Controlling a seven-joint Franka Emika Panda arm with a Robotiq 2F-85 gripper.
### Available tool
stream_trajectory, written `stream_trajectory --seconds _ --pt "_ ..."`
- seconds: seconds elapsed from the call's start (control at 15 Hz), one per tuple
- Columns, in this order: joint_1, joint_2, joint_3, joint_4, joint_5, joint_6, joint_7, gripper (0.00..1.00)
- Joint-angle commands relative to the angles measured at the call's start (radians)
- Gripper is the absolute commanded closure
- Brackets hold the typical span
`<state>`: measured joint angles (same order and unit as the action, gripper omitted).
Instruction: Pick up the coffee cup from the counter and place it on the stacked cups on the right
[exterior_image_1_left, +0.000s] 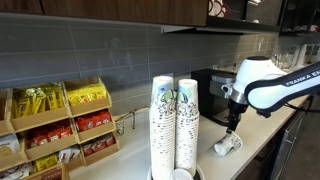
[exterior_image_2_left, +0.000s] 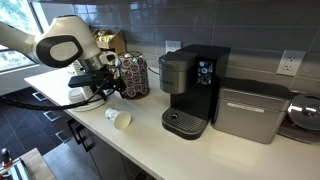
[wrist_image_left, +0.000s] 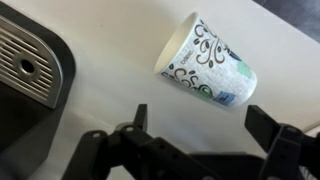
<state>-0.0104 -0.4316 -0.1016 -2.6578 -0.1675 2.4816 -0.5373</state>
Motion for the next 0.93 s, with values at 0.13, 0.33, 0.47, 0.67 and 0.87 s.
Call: stream_trajectory --seconds 0.13,0.33,0.47,0.67,0.87 --pt "0.088 0.002 -0.030 -0.016 0.000 -0.086 -0.231 0.00" --pt "0.105 0.008 -0.021 -0.019 -0.012 -0.124 -0.352 0.00" --pt "0.119 0.020 -0.020 -0.027 -0.008 -0.118 -0.444 0.00" --pt "0.130 0.044 -0.014 -0.035 -0.017 -0.103 -0.575 0.00" --pt "0.130 0.071 -0.002 -0.034 -0.028 -0.102 -0.690 0.00"
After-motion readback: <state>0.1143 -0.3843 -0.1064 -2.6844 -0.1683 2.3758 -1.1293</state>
